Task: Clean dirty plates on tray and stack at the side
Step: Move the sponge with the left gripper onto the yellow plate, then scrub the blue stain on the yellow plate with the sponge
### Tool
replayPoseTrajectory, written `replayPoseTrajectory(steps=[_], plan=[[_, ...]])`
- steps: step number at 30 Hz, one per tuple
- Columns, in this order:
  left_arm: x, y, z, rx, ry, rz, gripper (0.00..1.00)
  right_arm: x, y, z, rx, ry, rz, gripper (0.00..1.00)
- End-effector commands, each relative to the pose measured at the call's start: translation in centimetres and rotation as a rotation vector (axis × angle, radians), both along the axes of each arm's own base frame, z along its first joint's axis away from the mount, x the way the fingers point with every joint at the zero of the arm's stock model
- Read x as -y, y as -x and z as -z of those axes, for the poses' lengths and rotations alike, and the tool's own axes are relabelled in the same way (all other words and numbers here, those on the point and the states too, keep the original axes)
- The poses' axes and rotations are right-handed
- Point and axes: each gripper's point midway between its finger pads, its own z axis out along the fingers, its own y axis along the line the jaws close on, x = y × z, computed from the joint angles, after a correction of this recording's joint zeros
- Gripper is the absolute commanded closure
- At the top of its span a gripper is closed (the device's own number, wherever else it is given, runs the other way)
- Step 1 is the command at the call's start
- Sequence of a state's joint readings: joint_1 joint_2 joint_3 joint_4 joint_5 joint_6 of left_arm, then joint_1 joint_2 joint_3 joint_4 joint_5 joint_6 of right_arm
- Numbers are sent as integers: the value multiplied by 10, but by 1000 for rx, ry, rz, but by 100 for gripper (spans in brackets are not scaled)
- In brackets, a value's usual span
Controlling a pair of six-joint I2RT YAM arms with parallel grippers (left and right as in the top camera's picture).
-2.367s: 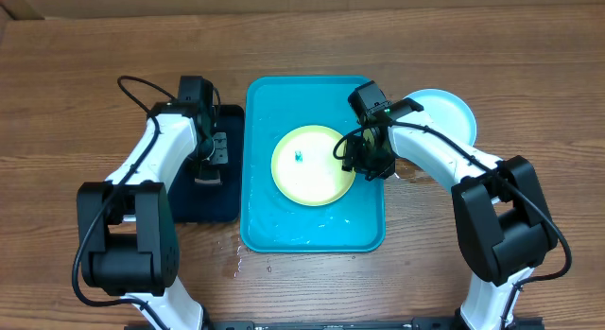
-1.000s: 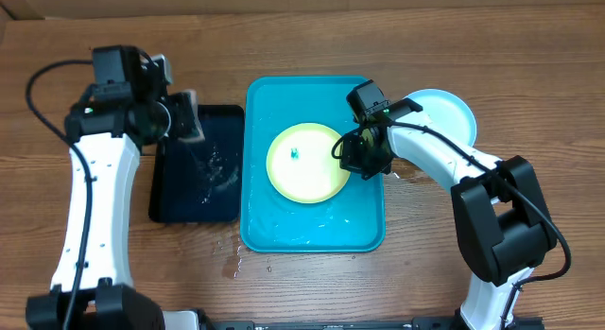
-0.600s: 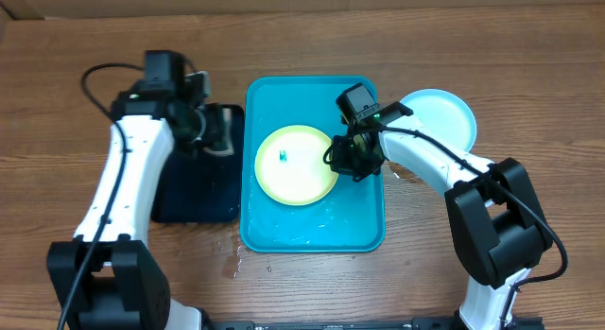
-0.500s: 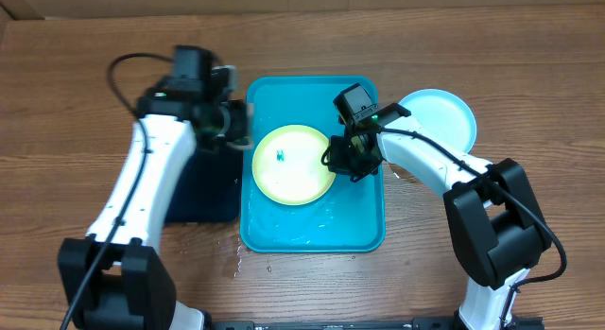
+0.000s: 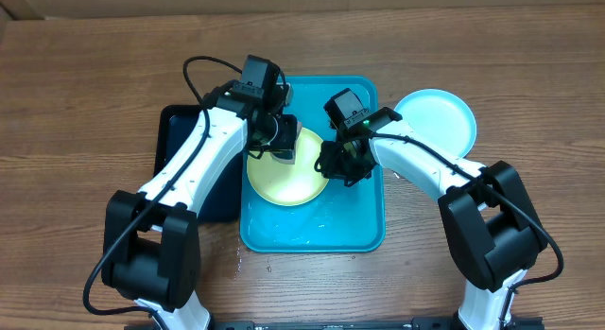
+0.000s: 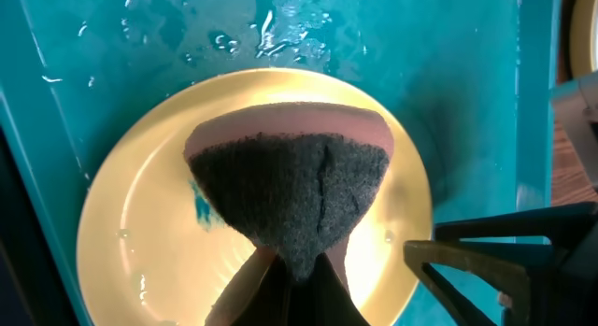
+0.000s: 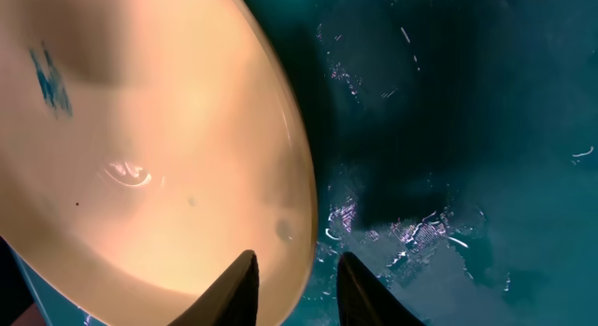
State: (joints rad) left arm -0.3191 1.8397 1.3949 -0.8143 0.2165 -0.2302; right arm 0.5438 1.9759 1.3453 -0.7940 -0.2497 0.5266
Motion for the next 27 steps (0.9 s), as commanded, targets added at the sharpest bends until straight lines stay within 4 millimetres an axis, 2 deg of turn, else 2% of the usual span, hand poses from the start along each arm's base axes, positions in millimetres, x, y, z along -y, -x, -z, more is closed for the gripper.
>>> replayPoseTrajectory(steps=[1, 4, 6, 9, 12, 15, 20, 22, 25, 27], plan=[[-7, -9, -5, 47, -47, 33, 96, -1, -2, -8, 25, -2, -1, 74], [-6, -9, -4, 66, -70, 98, 96, -7, 4, -8, 21, 0, -20, 76], [-15, -13, -2, 81, -123, 81, 96, -15, 10, -8, 21, 0, -41, 78], [-16, -12, -2, 85, -134, 99, 96, -20, 15, -7, 32, 24, -55, 79], [-16, -12, -2, 85, -134, 100, 96, -7, 13, -2, 63, 135, 24, 78], [-16, -12, -2, 90, -143, 129, 96, -5, 12, -2, 67, 155, 63, 79], [-17, -12, -2, 92, -148, 136, 96, -7, 9, -2, 77, 147, 67, 94], [-17, -12, -2, 92, -148, 136, 96, -5, 8, -2, 83, 154, 68, 96], [-17, -11, -2, 92, -148, 136, 96, 10, -4, -2, 155, 243, 81, 95], [-17, -10, -1, 84, -150, 136, 96, 14, -6, -2, 165, 259, 90, 88]])
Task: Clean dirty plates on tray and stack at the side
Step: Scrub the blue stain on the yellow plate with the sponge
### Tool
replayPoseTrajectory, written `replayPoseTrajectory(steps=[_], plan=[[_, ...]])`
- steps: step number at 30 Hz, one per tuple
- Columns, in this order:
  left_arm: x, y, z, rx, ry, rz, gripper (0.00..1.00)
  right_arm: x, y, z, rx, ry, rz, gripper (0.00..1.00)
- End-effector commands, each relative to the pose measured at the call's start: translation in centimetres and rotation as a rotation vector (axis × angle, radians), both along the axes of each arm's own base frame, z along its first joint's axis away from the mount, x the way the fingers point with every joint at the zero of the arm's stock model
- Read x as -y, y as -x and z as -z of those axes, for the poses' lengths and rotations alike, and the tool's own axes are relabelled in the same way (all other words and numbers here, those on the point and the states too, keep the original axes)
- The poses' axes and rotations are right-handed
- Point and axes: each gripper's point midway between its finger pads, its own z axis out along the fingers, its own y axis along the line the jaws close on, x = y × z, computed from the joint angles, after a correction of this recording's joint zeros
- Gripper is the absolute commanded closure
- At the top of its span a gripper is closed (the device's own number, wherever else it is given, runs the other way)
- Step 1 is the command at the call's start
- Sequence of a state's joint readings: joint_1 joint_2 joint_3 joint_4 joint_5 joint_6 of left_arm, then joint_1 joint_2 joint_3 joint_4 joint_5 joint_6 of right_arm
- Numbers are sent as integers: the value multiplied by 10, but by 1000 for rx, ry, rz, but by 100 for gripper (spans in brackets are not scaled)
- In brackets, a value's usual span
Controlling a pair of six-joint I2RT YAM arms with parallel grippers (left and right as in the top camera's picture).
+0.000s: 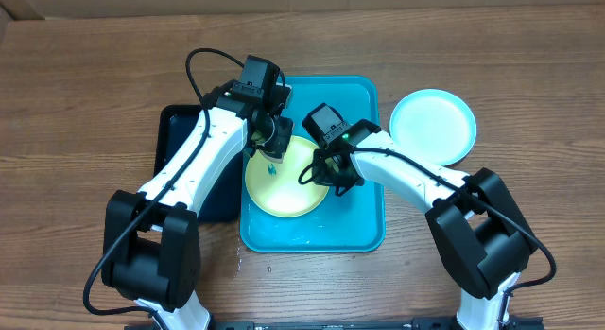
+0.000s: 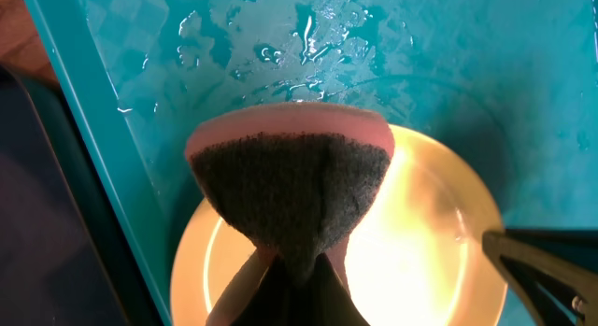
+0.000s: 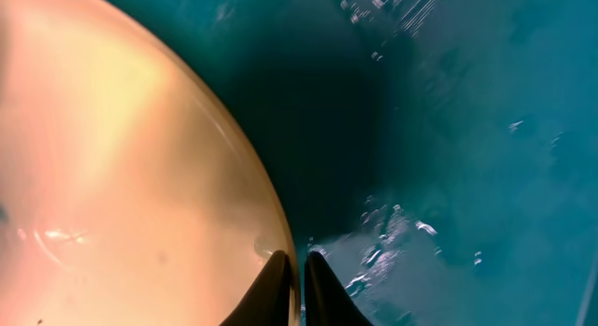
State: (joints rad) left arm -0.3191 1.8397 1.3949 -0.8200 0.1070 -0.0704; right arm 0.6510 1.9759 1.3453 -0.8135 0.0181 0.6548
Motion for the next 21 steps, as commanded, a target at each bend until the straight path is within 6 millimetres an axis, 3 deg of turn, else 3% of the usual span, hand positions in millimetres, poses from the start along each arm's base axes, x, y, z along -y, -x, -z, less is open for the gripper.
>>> replayPoseTrajectory(steps=[1, 13, 21], plan=[[0, -2, -4, 8, -13, 17, 96, 8, -9, -9, 57, 36, 15, 80], [-10, 26, 8, -150, -6, -205, 96, 3, -6, -9, 38, 10, 9, 77], [-14, 38, 43, -160, -10, -227, 96, 3, -6, -9, 36, 8, 8, 77]])
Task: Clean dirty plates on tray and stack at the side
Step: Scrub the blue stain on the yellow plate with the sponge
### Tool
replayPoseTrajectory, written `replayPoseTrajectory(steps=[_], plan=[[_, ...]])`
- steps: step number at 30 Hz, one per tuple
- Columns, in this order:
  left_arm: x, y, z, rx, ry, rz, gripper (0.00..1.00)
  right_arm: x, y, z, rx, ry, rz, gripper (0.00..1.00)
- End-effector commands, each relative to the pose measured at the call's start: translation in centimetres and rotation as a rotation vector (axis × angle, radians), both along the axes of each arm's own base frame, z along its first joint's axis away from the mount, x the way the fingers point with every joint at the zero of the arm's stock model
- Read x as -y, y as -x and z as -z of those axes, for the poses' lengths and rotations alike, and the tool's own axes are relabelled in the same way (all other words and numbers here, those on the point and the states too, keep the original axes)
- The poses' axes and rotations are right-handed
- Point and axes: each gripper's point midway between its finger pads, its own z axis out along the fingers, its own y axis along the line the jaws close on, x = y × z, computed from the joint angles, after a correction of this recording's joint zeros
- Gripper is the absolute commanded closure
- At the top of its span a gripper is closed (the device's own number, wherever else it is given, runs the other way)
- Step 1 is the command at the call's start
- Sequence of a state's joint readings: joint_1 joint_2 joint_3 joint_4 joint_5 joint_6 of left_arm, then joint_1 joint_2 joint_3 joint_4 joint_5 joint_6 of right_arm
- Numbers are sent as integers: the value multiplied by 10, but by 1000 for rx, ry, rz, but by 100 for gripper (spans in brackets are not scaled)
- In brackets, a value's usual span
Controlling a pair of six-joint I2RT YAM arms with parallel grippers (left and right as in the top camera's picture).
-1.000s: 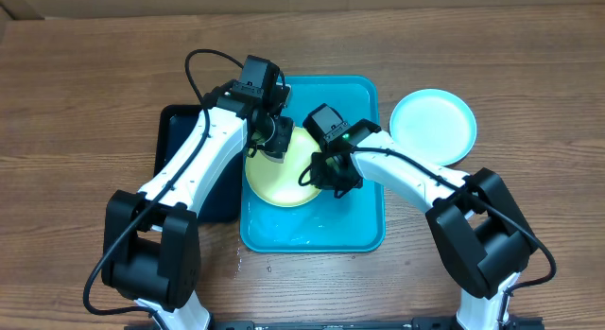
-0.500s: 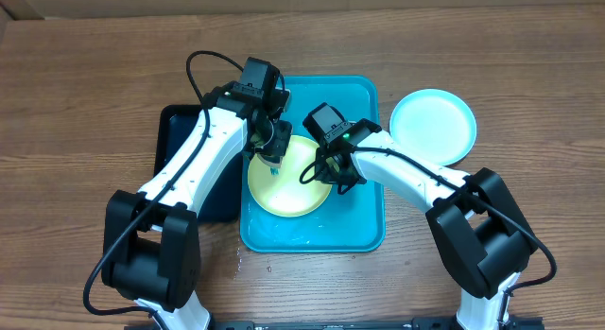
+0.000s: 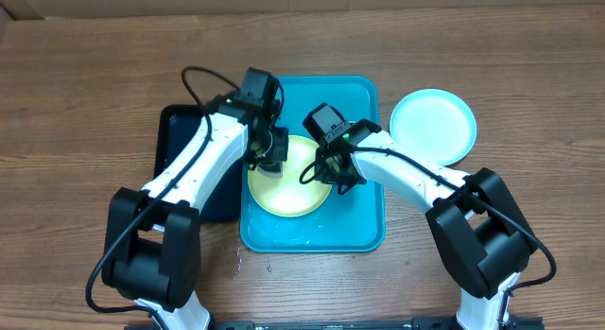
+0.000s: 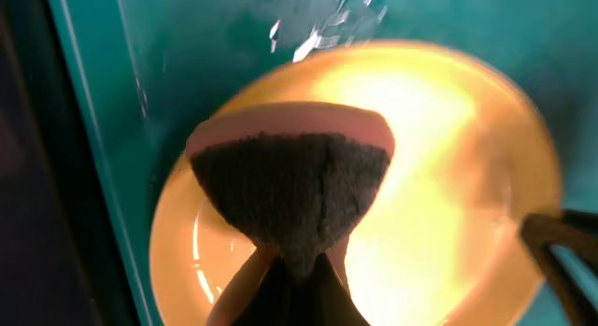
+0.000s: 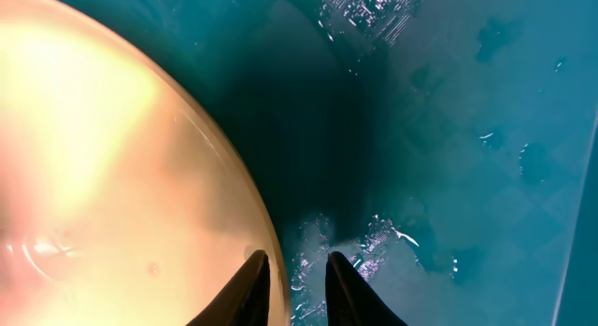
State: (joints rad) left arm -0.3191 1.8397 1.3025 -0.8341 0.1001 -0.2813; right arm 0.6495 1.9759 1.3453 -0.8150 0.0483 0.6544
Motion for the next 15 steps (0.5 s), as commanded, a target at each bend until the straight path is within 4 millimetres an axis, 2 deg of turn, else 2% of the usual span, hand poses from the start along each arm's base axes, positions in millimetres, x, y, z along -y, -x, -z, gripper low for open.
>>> replayPoseTrajectory(steps=[1, 6, 8, 9, 11, 13, 15], plan=[[-4, 12, 19, -30, -14, -21, 96, -2, -2, -9, 19, -17, 1, 77], [-7, 20, 37, -36, -15, -21, 96, -2, -2, -9, 19, -17, 0, 71], [-7, 20, 37, -37, -15, -21, 67, -2, -2, -9, 19, -17, 0, 70], [-7, 19, 36, -33, -14, -20, 58, -2, -2, -9, 19, -16, 0, 70], [-6, 17, 33, -29, -12, -22, 56, -2, -2, -9, 19, -16, 0, 70], [-6, 15, 29, -26, -13, -13, 59, -2, -2, -9, 19, -16, 0, 70], [-4, 9, 23, -9, -13, 12, 68, -2, -2, -9, 19, -17, 0, 70]])
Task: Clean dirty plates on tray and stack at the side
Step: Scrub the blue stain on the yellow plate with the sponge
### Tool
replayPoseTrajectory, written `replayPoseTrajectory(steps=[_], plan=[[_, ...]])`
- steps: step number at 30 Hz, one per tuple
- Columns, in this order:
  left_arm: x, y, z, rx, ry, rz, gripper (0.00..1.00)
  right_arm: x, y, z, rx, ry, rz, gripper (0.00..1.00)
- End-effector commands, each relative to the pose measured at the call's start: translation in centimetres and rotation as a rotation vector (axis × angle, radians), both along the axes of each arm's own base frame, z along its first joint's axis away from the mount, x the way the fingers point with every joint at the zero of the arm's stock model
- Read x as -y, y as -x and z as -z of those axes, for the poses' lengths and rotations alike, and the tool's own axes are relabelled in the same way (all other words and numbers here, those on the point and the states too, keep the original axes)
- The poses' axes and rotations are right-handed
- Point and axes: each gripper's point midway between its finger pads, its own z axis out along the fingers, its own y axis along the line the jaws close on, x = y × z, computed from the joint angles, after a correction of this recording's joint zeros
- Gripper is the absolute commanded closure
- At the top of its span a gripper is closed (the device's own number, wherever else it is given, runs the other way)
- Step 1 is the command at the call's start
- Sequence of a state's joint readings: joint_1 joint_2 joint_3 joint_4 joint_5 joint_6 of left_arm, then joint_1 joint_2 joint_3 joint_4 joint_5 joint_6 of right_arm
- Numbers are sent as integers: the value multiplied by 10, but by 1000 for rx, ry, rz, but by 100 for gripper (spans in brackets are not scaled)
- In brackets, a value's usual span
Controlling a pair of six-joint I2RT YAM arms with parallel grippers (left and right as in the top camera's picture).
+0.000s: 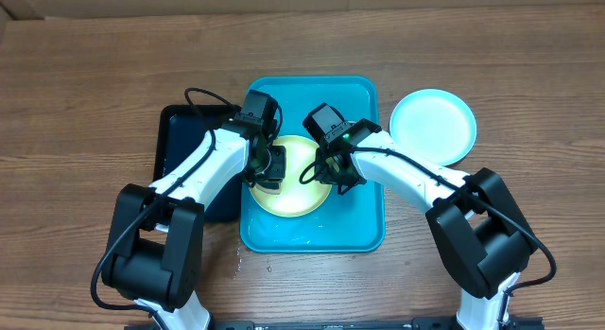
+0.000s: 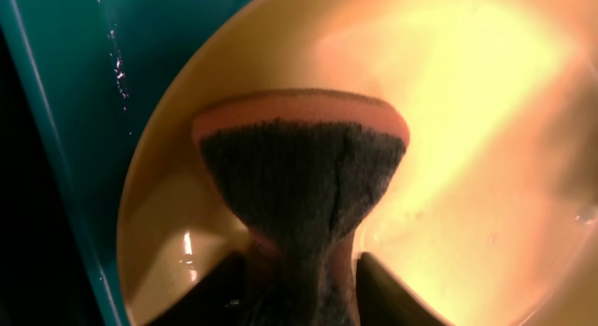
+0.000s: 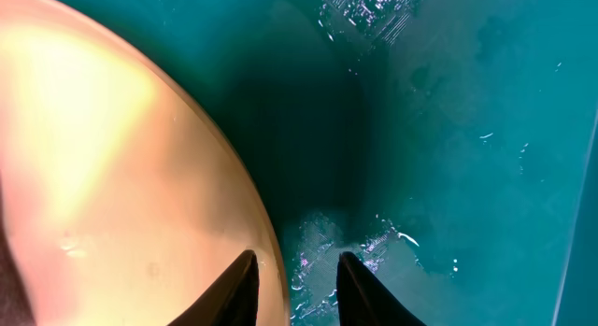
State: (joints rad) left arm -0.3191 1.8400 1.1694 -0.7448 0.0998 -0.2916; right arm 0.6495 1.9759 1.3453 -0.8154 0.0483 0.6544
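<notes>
A yellow plate (image 1: 301, 186) lies in the wet teal tray (image 1: 361, 212). My left gripper (image 1: 271, 169) is shut on a pink sponge (image 2: 299, 158) with a dark grey scouring face. The sponge is pressed on the plate's left half (image 2: 467, 130). No stain shows on the bare part of the plate; the sponge hides the rest. My right gripper (image 1: 333, 175) is at the plate's right rim (image 3: 266, 223). This right gripper (image 3: 294, 270) stands open, one finger over the plate and one over the tray.
A clean pale blue plate (image 1: 433, 125) lies on the table right of the tray. A dark tray (image 1: 180, 150) lies against the teal tray's left side. Water droplets cover the teal tray floor (image 3: 448, 130).
My left gripper has moved the sponge nearer along the plate's left side, pressed lower onto it. The right gripper's fingers stand wider apart across the rim.
First the sponge hung over the plate's far part, a blue smear showed on the plate, and the right fingers were open astride the rim. Then the right gripper was shut on the rim. It then opened slightly, the sponge over the left half; now it stands wide.
</notes>
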Motion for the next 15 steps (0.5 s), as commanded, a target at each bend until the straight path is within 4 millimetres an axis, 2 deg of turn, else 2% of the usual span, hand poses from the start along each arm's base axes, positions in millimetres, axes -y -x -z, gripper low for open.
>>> replayPoseTrajectory(steps=[1, 15], plan=[[4, -13, -11, 39, 1, 26, 69, -2, -2, -9, 19, -17, 0, 70], [1, -5, -3, 31, -64, 44, 72, -6, 0, -9, 6, -35, -5, 78]])
